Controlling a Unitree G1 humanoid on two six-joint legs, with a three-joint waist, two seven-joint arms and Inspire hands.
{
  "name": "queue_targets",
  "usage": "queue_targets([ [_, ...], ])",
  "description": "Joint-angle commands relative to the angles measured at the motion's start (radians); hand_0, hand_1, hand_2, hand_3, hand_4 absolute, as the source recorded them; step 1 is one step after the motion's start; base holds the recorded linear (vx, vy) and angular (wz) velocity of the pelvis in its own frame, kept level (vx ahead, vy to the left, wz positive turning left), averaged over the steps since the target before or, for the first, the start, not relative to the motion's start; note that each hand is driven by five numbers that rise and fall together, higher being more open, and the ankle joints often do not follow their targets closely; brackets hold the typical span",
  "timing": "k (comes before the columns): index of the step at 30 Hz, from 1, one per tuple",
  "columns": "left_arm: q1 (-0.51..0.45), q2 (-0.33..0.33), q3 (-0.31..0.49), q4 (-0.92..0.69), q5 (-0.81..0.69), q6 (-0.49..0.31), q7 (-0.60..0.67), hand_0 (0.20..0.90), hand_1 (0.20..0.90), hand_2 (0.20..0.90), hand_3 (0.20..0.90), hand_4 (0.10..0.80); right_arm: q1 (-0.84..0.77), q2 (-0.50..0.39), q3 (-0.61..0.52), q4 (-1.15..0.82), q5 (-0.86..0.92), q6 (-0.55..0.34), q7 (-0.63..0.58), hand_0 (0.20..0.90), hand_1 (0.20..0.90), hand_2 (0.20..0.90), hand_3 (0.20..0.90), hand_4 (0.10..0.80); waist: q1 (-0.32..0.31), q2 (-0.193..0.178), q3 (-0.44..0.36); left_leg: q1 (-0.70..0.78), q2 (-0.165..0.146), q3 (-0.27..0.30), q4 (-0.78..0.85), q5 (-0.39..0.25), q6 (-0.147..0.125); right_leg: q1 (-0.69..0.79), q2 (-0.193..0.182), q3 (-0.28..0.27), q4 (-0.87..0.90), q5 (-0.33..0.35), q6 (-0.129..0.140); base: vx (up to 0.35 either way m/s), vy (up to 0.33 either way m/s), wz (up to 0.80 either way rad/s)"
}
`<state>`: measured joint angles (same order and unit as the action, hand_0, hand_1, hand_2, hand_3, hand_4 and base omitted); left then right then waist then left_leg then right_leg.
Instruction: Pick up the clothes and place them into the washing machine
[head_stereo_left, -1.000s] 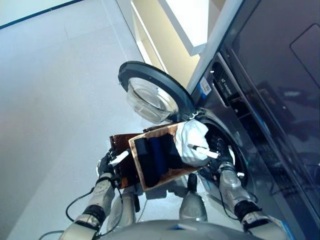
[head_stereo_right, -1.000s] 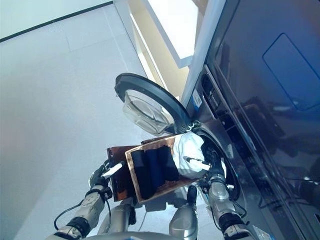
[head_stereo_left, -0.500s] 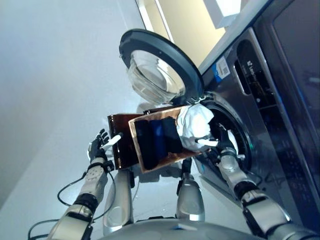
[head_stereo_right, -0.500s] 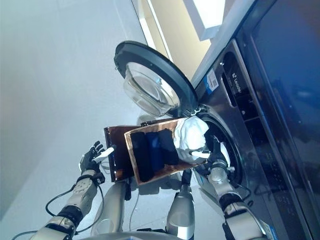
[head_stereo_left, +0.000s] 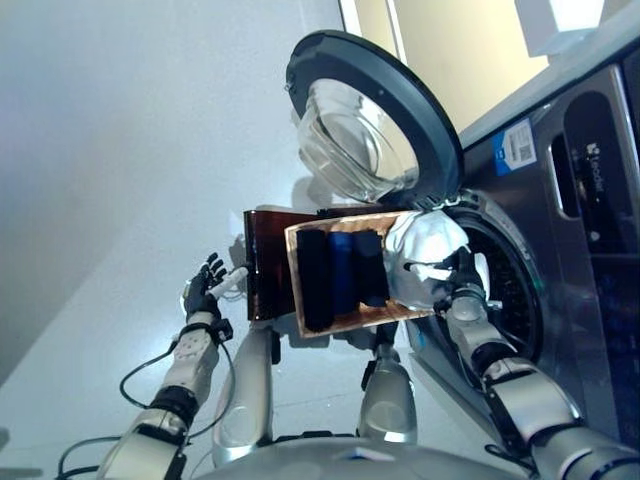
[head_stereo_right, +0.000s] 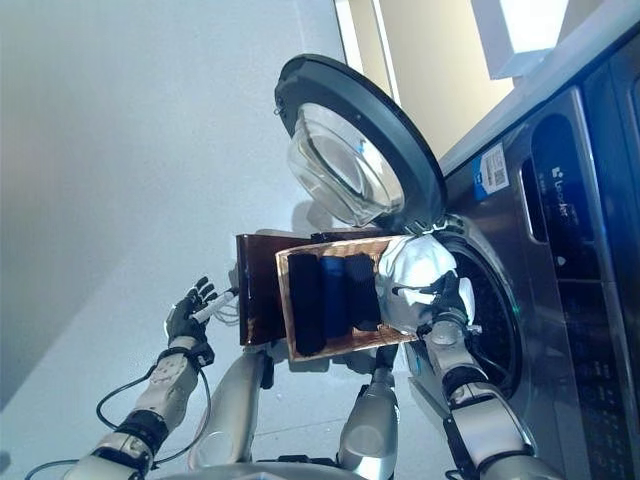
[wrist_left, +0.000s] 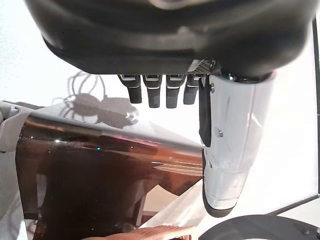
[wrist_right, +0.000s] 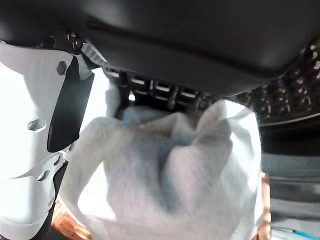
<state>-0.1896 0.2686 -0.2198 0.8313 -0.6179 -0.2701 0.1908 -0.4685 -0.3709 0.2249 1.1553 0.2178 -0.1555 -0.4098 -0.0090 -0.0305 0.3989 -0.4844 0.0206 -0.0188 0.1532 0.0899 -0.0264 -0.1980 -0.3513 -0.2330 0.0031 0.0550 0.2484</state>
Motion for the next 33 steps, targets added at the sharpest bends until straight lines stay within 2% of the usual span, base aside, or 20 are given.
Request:
queue_targets([
  [1, 0.005, 0.017, -0.014, -0.040, 0.014, -0.061, -0.009, 0.900, 0.900, 0.900, 0.900, 0.800, -0.002, -0.033, -0.021, 0.035, 0.026, -0.036, 0.003, 0.900, 0.900, 0.900, 0.900, 0.800, 0.018, 0.008, -0.065, -0.048, 0.126, -0.025, 0.173, -0.111, -0.114, -0.082, -0.075, 0.034, 0.066, 0.113, -0.006, 0.000, 0.000, 0.00],
  [9, 0.009, 0.026, -0.032, -0.098, 0.019, -0.061, -0.004, 0.900, 0.900, 0.900, 0.900, 0.800, -0.057, -0.016, 0.006, 0.150, -0.059, 0.025, -0.016, 0.900, 0.900, 0.900, 0.900, 0.800, 0.049, 0.053, -0.041, -0.120, 0.108, -0.051, 0.273, -0.148, -0.100, -0.156, -0.081, 0.060, 0.176, 0.057, -0.024, -0.031, 0.013, 0.05],
  [11, 0.000, 0.023, -0.043, -0.097, 0.024, -0.057, -0.006, 0.900, 0.900, 0.900, 0.900, 0.800, -0.079, -0.012, 0.049, 0.159, -0.120, 0.046, -0.011, 0.900, 0.900, 0.900, 0.900, 0.800, 0.048, 0.059, -0.030, -0.143, 0.106, -0.056, 0.319, -0.168, -0.091, -0.199, -0.079, 0.079, 0.237, 0.030, -0.036, -0.039, 0.014, 0.14],
  [15, -0.016, 0.021, -0.053, -0.107, 0.032, -0.053, -0.002, 0.900, 0.900, 0.900, 0.900, 0.800, -0.111, -0.007, 0.098, 0.189, -0.191, 0.081, -0.017, 0.900, 0.900, 0.900, 0.900, 0.800, 0.053, 0.069, -0.022, -0.165, 0.101, -0.061, 0.349, -0.181, -0.088, -0.238, -0.082, 0.095, 0.281, 0.011, -0.042, -0.032, 0.015, 0.06],
  [22, 0.033, 0.068, -0.066, -0.244, 0.016, -0.043, -0.038, 0.900, 0.900, 0.900, 0.900, 0.800, -0.197, -0.066, 0.098, 0.290, -0.259, 0.139, 0.022, 0.900, 0.900, 0.900, 0.900, 0.800, 0.104, 0.110, -0.017, -0.226, 0.084, -0.076, 0.434, -0.208, -0.076, -0.308, -0.090, 0.115, 0.391, -0.040, -0.054, -0.018, 0.006, 0.07],
  [23, 0.031, 0.070, -0.065, -0.246, 0.017, -0.042, -0.039, 0.900, 0.900, 0.900, 0.900, 0.800, -0.200, -0.068, 0.100, 0.291, -0.267, 0.141, 0.029, 0.834, 0.834, 0.834, 0.834, 0.753, 0.106, 0.110, -0.017, -0.225, 0.084, -0.077, 0.436, -0.210, -0.075, -0.313, -0.090, 0.118, 0.401, -0.045, -0.055, 0.000, 0.000, 0.00],
  [24, 0.031, 0.070, -0.065, -0.246, 0.017, -0.042, -0.039, 0.900, 0.900, 0.900, 0.900, 0.800, -0.200, -0.068, 0.100, 0.291, -0.267, 0.141, 0.029, 0.560, 0.560, 0.560, 0.560, 0.557, 0.106, 0.110, -0.017, -0.225, 0.084, -0.077, 0.436, -0.210, -0.075, -0.313, -0.090, 0.118, 0.402, -0.045, -0.055, 0.002, 0.003, 0.07],
  [25, 0.027, 0.072, -0.062, -0.244, 0.022, -0.040, -0.040, 0.900, 0.900, 0.900, 0.900, 0.800, -0.202, -0.072, 0.106, 0.300, -0.284, 0.151, 0.043, 0.472, 0.472, 0.472, 0.472, 0.494, 0.108, 0.111, -0.016, -0.229, 0.084, -0.078, 0.445, -0.213, -0.075, -0.319, -0.091, 0.121, 0.414, -0.051, -0.057, 0.003, 0.000, 0.10],
  [26, 0.027, 0.072, -0.062, -0.244, 0.022, -0.040, -0.040, 0.900, 0.900, 0.900, 0.900, 0.800, -0.202, -0.072, 0.106, 0.300, -0.284, 0.151, 0.043, 0.238, 0.238, 0.238, 0.238, 0.327, 0.108, 0.111, -0.016, -0.229, 0.084, -0.078, 0.445, -0.213, -0.075, -0.319, -0.091, 0.121, 0.414, -0.051, -0.057, 0.009, -0.017, 0.13],
  [27, 0.023, 0.071, -0.054, -0.236, 0.030, -0.028, -0.050, 0.900, 0.900, 0.900, 0.900, 0.800, -0.215, -0.078, 0.113, 0.328, -0.311, 0.169, 0.074, 0.200, 0.200, 0.200, 0.200, 0.300, 0.112, 0.116, -0.017, -0.227, 0.084, -0.084, 0.437, -0.210, -0.076, -0.321, -0.093, 0.117, 0.419, -0.057, -0.058, 0.006, -0.017, 0.10],
  [33, 0.029, 0.066, -0.055, -0.236, 0.036, -0.020, -0.049, 0.900, 0.900, 0.900, 0.900, 0.800, -0.214, -0.091, 0.081, 0.318, -0.280, 0.161, 0.064, 0.200, 0.200, 0.200, 0.200, 0.300, 0.108, 0.116, -0.018, -0.216, 0.089, -0.079, 0.412, -0.198, -0.080, -0.318, -0.090, 0.122, 0.408, -0.050, -0.054, 0.000, -0.004, 0.02],
])
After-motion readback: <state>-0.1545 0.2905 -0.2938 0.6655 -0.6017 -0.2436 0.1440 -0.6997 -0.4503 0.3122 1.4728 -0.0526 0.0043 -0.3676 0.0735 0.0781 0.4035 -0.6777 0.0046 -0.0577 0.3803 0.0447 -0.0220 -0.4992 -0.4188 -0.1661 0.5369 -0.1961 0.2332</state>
